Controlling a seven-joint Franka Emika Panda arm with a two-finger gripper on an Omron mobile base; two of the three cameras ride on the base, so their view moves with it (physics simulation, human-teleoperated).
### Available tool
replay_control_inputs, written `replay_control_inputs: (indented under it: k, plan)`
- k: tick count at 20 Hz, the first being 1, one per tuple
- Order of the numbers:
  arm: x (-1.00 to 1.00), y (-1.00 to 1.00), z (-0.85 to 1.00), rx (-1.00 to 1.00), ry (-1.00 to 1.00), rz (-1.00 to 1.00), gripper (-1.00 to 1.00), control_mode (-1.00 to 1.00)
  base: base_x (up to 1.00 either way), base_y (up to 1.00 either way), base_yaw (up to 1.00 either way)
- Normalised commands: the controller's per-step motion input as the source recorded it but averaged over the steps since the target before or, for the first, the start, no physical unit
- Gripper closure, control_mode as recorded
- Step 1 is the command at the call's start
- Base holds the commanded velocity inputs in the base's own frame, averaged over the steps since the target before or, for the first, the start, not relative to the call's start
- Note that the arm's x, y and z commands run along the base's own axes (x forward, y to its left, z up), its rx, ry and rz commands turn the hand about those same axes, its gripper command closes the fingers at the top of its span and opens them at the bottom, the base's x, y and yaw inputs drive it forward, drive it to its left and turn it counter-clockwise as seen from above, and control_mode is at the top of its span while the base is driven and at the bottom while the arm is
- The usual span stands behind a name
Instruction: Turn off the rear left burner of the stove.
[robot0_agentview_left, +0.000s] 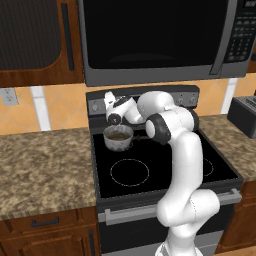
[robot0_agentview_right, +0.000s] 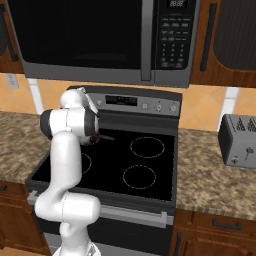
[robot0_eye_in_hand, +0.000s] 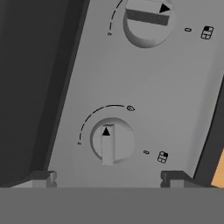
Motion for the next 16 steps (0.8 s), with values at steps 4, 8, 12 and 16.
replay_control_inputs:
  k: [4, 8, 12, 16]
  plan:
    - [0.05, 0.25, -0.2, 0.0, 0.0, 0.0, -1.0, -1.0, 0.0, 0.0, 0.0]
    - [0.0, 0.28, -0.13, 0.0, 0.0, 0.0, -1.0, -1.0, 0.0, 0.0, 0.0]
    - [-0.03, 0.19, -0.15, 0.0, 0.0, 0.0, -1.0, -1.0, 0.0, 0.0, 0.0]
    - [0.0, 0.24, -0.06, 0.0, 0.0, 0.0, -1.0, -1.0, 0.0, 0.0, 0.0]
